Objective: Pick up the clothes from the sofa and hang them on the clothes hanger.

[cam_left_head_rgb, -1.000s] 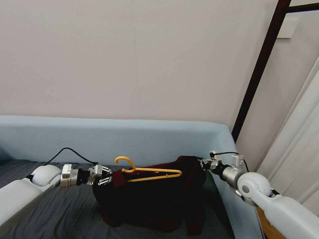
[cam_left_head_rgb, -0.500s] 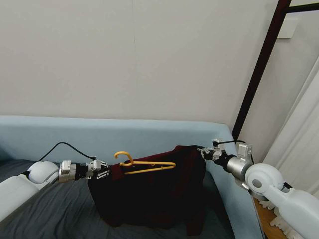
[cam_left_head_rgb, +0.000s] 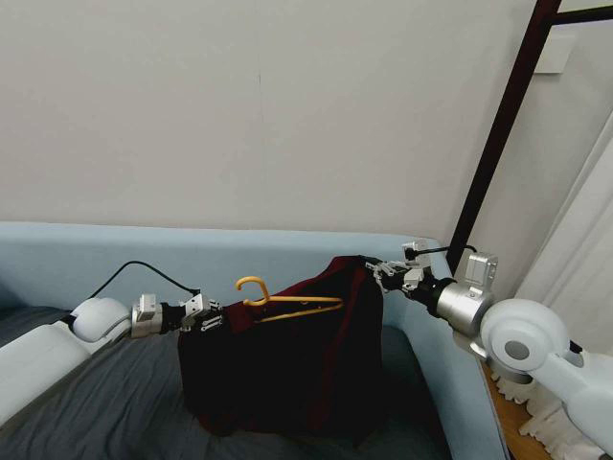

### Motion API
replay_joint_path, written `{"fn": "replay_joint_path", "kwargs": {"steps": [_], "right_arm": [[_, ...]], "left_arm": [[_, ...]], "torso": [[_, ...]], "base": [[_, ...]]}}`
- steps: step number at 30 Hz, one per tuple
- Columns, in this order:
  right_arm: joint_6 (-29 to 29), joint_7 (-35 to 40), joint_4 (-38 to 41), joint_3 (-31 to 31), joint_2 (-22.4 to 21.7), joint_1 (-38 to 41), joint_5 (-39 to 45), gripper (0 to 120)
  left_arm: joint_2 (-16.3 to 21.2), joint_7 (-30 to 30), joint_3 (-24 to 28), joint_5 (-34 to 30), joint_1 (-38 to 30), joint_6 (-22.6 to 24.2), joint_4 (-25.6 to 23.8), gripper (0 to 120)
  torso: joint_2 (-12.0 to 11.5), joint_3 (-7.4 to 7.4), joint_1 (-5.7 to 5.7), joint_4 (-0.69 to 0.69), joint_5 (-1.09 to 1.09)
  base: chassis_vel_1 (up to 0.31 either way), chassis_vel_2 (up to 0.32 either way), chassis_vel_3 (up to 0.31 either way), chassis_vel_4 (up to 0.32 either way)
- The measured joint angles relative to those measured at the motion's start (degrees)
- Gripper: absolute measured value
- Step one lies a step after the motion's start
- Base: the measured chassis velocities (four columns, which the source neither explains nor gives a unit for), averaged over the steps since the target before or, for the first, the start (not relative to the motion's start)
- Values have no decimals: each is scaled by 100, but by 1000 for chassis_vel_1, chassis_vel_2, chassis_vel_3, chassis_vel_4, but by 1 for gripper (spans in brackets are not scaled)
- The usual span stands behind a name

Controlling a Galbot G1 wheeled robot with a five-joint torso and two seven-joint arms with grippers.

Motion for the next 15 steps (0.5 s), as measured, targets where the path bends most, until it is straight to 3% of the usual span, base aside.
{"fn": "replay_joint_path", "kwargs": {"steps": [3,6,11,15], "right_arm": [[10,120,115,-121,20,83,-21,0],[12,398,362,-225,92,217,69,0],[24,469,560,-268,34,301,131,0],[86,600,761,-269,57,308,144,0]], "left_arm": [[-78,0,347,-59,-384,14,37,1],[-275,16,1024,-93,-1038,33,236,1],[-542,7,1612,-204,-1534,128,400,1],[-1007,-125,1874,-321,-1844,242,637,1]], "torso": [[0,0,0,0,0],[0,0,0,4,-1],[-1,0,0,3,-1],[-1,0,0,0,0]], "base": [[0,0,0,0],[0,0,0,0],[0,0,0,0],[0,0,0,0]]}}
